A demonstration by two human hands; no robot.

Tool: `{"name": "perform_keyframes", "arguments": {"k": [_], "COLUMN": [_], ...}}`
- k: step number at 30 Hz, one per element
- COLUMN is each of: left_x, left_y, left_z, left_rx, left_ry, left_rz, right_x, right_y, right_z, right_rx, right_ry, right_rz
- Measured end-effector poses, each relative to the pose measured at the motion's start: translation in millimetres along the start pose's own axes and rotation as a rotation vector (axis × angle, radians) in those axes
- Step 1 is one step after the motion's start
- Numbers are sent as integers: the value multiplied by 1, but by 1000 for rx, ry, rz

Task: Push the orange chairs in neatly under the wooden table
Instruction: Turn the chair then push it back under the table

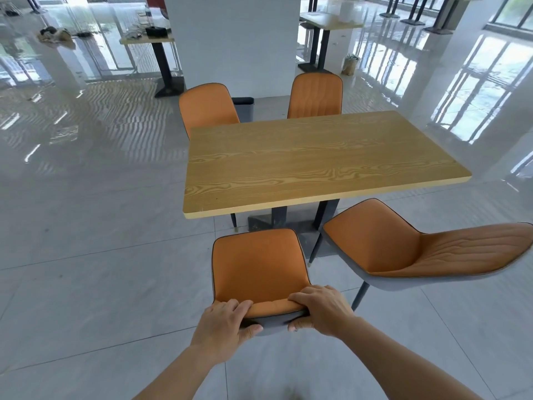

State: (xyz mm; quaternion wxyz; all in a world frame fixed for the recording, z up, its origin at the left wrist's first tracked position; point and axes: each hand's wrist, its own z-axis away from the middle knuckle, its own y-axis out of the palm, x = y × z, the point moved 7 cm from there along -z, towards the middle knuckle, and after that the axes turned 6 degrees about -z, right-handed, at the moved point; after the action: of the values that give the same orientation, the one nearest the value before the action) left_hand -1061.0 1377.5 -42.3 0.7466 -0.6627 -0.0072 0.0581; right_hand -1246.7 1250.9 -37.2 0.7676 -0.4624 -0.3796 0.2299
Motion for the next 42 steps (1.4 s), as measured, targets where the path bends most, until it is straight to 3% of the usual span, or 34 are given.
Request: {"name": "perform_keyframes", "arguments": {"k": [10, 27, 42], "left_x": [-14, -19, -20], "left_y": [3, 7, 12], "left_z": [2, 7, 9], "left_rx": [-79, 44, 18], "left_ry": [-10, -58, -69], "left_rz": [15, 27, 38], "right_x": [-11, -9, -14], "right_y": [-2, 0, 4], "right_z": [6, 17, 20], "right_rx": [-28, -48, -39], "right_ry": [-33, -30, -5], "right_rz": [-24, -54, -58]}}
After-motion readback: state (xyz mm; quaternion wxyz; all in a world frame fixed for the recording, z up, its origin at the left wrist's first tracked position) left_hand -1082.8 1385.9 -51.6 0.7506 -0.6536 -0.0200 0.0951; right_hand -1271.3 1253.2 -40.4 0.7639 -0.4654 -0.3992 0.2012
